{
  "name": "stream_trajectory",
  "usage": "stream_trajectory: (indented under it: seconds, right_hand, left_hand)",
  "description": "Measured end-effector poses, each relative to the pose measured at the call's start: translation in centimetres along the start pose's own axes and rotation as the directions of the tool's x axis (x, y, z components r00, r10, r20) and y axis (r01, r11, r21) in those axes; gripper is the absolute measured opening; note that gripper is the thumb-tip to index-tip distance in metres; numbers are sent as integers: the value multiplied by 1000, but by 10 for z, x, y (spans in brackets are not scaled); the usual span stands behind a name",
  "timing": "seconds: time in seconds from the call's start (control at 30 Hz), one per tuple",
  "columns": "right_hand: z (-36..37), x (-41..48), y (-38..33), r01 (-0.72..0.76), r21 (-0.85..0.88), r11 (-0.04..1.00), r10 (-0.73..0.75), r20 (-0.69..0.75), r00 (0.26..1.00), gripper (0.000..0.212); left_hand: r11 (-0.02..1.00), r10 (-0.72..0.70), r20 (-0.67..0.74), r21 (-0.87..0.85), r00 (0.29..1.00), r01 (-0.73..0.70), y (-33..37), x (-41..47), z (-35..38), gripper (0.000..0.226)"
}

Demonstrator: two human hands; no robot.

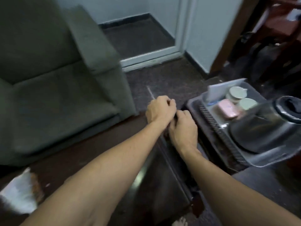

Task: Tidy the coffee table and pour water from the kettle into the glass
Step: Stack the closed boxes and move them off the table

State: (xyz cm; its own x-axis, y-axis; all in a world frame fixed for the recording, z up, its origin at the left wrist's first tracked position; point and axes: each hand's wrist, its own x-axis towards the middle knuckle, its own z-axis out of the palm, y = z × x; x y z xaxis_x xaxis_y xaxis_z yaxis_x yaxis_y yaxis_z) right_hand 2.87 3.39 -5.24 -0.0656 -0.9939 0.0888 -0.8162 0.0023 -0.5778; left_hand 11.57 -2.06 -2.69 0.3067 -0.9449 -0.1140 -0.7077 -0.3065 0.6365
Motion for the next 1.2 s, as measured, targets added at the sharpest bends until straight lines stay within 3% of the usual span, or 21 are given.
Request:
stream_trajectory:
  seconds: [0.33, 0.57, 0.77, 0.97, 1.2]
  right_hand:
    - [108, -161, -206, 143, 233, 962, -160, 54, 986, 18]
    - [170, -264, -285, 208, 319, 925, -291, 240, 926, 16]
    - [224, -342, -309, 254, 287, 924, -363, 443, 820, 14]
    - [276, -388, -295, 325, 34, 945, -267, 655, 707, 18]
    - [315, -395, -289, 418, -135, 898, -208, 708, 675, 22]
  left_hand:
    - [979, -191, -142, -104, 971, 178, -232, -107, -198, 28]
    - [933, -353, -198, -143, 914, 330, -374, -181, -286, 25]
    - [818, -575, -235, -150, 784, 555, -473, -249, -293, 24]
    - [699, -715, -186, -165, 674, 696, -531, -291, -263, 20]
    - [679, -734, -140, -127, 665, 723, -558, -301, -237, 18]
